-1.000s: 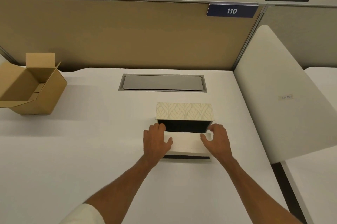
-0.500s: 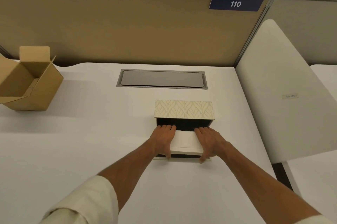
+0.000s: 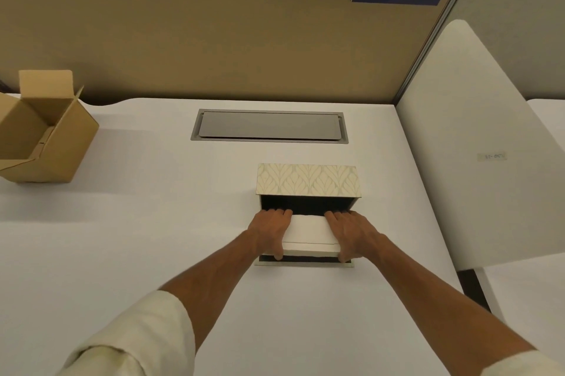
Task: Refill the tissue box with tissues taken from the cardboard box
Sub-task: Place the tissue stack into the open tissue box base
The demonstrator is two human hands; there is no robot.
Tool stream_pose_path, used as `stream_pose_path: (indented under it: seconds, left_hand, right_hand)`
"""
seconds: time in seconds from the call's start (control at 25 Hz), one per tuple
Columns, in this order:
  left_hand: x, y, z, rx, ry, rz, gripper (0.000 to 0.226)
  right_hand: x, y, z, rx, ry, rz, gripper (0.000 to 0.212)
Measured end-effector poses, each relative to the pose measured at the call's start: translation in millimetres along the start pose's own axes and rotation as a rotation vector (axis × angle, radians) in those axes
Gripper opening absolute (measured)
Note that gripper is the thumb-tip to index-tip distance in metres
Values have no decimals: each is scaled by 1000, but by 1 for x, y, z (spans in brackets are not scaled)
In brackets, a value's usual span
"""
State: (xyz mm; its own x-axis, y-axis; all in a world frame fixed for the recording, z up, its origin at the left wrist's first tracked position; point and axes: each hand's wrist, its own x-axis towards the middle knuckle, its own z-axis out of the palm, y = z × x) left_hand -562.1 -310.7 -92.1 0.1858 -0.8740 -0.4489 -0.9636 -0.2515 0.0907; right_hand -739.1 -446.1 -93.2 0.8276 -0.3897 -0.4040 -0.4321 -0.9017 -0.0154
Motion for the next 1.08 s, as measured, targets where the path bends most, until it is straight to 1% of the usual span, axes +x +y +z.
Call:
stream_pose_path:
  seconds: [0.24, 0.44, 0.6, 0.72, 0.84, 0.96, 1.0, 1.04, 1.08]
  left_hand:
    - [1, -1, 0, -32, -17, -4, 102]
    - [2, -4, 1, -52, -28, 13, 104]
    - [2, -3, 5, -54, -16, 16, 105]
    - [0, -2, 7, -37, 1, 11, 107]
    - [-2, -3, 6, -12, 58, 13, 115]
    - [-9, -6, 0, 36, 135, 68, 128]
    - [-14, -6, -4, 40, 180, 100, 130]
    - [-20, -6, -8, 31, 248, 136, 128]
    - [-27, -6, -11, 5, 343, 171, 119]
  right_hand:
    - [2, 0, 0, -2, 1, 3, 99]
    - [0, -2, 5, 21, 16, 27, 101]
    - [0, -3, 7, 24, 21, 30, 99]
    - [0, -2, 9, 24, 34, 27, 102]
    - [-4, 1, 11, 35, 80, 8, 112]
    - [-12, 3, 7, 65, 89, 0, 124]
    - [-17, 3, 4, 103, 115, 4, 124]
    - [-23, 3, 1, 152, 178, 6, 119]
    - [-30, 3, -3, 203, 273, 10, 108]
